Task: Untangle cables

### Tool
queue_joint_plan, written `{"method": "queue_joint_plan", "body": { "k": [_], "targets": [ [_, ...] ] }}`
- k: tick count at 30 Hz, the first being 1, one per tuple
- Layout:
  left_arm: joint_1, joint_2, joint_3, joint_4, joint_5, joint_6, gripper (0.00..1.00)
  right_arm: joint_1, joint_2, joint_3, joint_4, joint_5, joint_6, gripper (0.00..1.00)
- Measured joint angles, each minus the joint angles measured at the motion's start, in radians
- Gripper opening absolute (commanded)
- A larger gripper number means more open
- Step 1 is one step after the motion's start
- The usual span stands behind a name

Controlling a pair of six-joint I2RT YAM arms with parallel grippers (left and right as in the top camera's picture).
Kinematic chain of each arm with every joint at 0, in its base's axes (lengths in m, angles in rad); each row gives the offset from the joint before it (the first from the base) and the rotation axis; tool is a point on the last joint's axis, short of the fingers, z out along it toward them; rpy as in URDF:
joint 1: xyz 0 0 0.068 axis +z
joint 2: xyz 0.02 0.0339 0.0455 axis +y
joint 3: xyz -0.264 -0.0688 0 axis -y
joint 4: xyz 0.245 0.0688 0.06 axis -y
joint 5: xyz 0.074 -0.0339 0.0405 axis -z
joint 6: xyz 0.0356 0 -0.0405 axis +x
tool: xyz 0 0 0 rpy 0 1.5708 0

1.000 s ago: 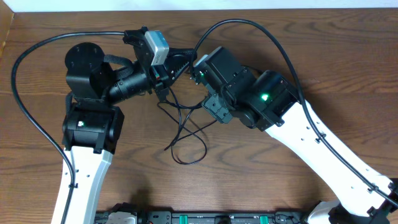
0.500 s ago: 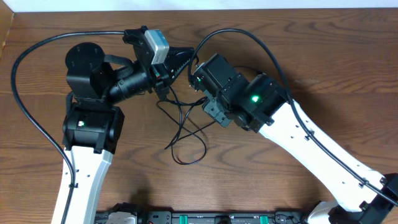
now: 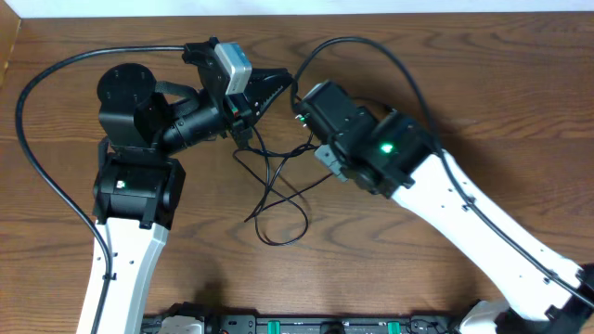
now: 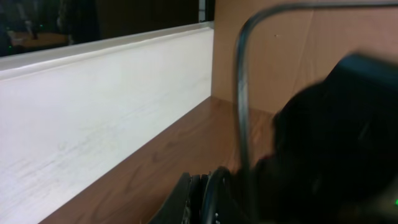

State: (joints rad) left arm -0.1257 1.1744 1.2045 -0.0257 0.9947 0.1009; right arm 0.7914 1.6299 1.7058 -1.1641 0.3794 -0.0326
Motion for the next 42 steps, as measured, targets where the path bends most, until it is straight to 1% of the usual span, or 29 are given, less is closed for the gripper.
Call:
{"method": "queue_joint_plan", "body": {
  "k": [2,3,5,7,9,10,13,16,22,25,27,31,36,38,42],
  "targets": [
    [0.003,0.0,0.0,0.0,-0.003,0.0,0.07,-0.015,-0.037,-0.001,0.008,0.02,0.008,0.01],
    [0.005,0.0,0.0,0.0,-0.003,0.0,0.08,-0.024,-0.065,-0.001,0.011,0.025,0.011,0.06],
    [0.006,0.0,0.0,0.0,-0.006,0.0,0.07,-0.038,-0.118,0.0,0.01,0.031,0.023,0.39],
    [0.006,0.0,0.0,0.0,-0.006,0.0,0.08,-0.041,-0.159,0.0,0.002,0.021,0.019,0.63],
    [0.006,0.0,0.0,0.0,-0.006,0.0,0.07,-0.041,-0.18,0.0,-0.014,0.002,0.015,0.86],
    [0.006,0.0,0.0,0.0,-0.006,0.0,0.07,-0.041,-0.181,0.0,-0.019,-0.005,0.01,0.89],
    [0.006,0.0,0.0,0.0,-0.014,0.0,0.07,-0.04,-0.172,-0.028,0.001,-0.032,0.0,0.92],
    [0.006,0.0,0.0,0.0,-0.044,0.005,0.07,-0.04,-0.163,-0.098,0.071,-0.075,-0.028,0.93],
    [0.006,0.0,0.0,0.0,-0.085,0.012,0.07,-0.061,-0.151,-0.217,0.182,-0.149,-0.07,0.86],
    [0.006,0.0,0.0,0.0,-0.088,0.012,0.08,-0.074,-0.151,-0.237,0.211,-0.163,-0.09,0.82],
    [0.006,0.0,0.0,0.0,-0.089,0.012,0.07,-0.083,-0.151,-0.242,0.229,-0.169,-0.099,0.82],
    [0.006,0.0,0.0,0.0,-0.089,0.012,0.07,-0.096,-0.146,-0.251,0.242,-0.173,-0.109,0.87],
    [0.006,0.0,0.0,0.0,-0.089,0.012,0.07,-0.1,-0.091,-0.266,0.255,-0.18,-0.115,0.96],
    [0.006,0.0,0.0,0.0,-0.089,0.012,0.07,-0.1,-0.07,-0.272,0.27,-0.188,-0.116,0.96],
    [0.006,0.0,0.0,-0.008,-0.089,0.012,0.08,-0.1,-0.043,-0.275,0.299,-0.198,-0.117,0.9]
  ]
}}
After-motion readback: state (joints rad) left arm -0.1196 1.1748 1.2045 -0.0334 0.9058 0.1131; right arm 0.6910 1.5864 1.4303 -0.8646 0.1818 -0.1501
